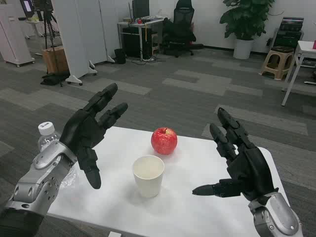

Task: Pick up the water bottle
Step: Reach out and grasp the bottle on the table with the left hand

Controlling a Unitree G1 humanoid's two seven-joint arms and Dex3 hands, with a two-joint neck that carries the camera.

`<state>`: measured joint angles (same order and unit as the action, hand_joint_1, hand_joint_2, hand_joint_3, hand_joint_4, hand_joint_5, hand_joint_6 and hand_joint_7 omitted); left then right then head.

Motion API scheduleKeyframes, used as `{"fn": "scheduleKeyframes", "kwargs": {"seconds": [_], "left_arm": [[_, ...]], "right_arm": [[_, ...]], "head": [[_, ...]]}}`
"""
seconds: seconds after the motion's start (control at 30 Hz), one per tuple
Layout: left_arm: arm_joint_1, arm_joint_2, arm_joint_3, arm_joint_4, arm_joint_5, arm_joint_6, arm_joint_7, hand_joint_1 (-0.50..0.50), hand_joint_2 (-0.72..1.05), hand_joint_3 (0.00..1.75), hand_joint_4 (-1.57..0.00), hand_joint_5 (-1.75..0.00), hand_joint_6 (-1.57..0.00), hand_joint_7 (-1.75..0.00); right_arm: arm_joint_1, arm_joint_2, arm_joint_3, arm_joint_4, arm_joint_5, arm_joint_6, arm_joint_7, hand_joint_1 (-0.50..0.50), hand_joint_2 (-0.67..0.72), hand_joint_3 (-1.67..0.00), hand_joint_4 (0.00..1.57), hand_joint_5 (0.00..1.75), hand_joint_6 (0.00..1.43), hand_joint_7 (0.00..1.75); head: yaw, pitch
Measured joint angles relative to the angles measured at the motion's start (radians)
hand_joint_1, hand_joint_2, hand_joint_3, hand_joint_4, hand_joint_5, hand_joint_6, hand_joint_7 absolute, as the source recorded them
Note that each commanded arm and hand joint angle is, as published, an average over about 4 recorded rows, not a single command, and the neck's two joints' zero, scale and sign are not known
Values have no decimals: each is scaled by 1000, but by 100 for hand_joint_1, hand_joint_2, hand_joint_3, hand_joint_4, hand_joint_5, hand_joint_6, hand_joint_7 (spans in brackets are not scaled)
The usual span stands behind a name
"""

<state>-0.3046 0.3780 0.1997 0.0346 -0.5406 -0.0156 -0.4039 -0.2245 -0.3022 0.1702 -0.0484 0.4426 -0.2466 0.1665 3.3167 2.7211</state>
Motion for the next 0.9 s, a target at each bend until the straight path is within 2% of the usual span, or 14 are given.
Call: {"fn": "scheduleKeyframes", "kwargs": {"seconds": [0.03, 0.07, 0.1, 0.13, 0.23, 0.27, 0.3, 0.4, 0.5, 0.63, 0.9], "left_arm": [[-7, 2, -9, 6, -2, -5, 6, -50, 72, 9, 0, -10, 0, 0], [-27, 5, -26, 16, -7, -16, 20, -50, 74, 9, 0, -10, 0, 0], [-60, 10, -55, 33, -15, -34, 41, -50, 76, 9, 0, -10, 0, 0], [-109, 19, -92, 52, -26, -59, 68, -50, 78, 9, 0, -10, 0, 0], [-318, 60, -207, 83, -67, -173, 138, -50, 78, 9, 0, -10, 0, 0], [-369, 71, -228, 82, -75, -204, 149, -50, 78, 7, 0, -10, 0, 0], [-394, 75, -238, 80, -77, -220, 152, -50, 80, 4, 0, -10, 0, 0], [-394, 77, -252, 84, -75, -225, 155, -50, 87, 4, 0, -10, 0, 0], [-388, 77, -254, 86, -75, -223, 158, -50, 87, 9, 0, -10, 0, 0], [-388, 77, -254, 86, -75, -223, 159, -50, 87, 7, 0, 0, 0, 0], [-388, 77, -261, 86, -75, -221, 159, -50, 87, 4, 0, 0, 0, 0]], "right_arm": [[-1, -2, -2, -4, -7, 5, -6, -42, -22, 0, 0, 0, 0, 0], [-7, -7, -9, -14, -20, 15, -17, -42, -22, 0, 0, 0, 0, 0], [-20, -14, -21, -32, -42, 31, -36, -42, -22, 0, 0, 0, 0, 0], [-42, -24, -38, -60, -68, 48, -60, -42, -22, 0, 0, 0, 0, 0], [-160, -57, -114, -194, -133, 81, -136, -42, -22, 0, 0, 0, 0, 0], [-192, -65, -132, -229, -143, 84, -150, -42, -22, 0, 0, 0, 0, 0], [-208, -69, -140, -246, -145, 85, -156, -42, -22, 0, 0, 0, 0, 0], [-211, -72, -138, -246, -146, 94, -158, -42, -22, 0, 0, 0, 0, 0], [-210, -72, -134, -240, -146, 98, -158, -42, -22, 0, 0, 0, 0, 0], [-210, -72, -126, -238, -146, 101, -157, -42, -22, 0, 0, 0, 0, 0], [-210, -72, -124, -235, -144, 104, -153, -42, -22, 0, 0, 0, 0, 0]], "head": [[-5, 54], [-7, 81], [-14, 161], [-14, 161], [-14, 161], [-14, 161], [-15, 161], [-17, 159], [-18, 160], [-19, 151], [-20, 132]]}}
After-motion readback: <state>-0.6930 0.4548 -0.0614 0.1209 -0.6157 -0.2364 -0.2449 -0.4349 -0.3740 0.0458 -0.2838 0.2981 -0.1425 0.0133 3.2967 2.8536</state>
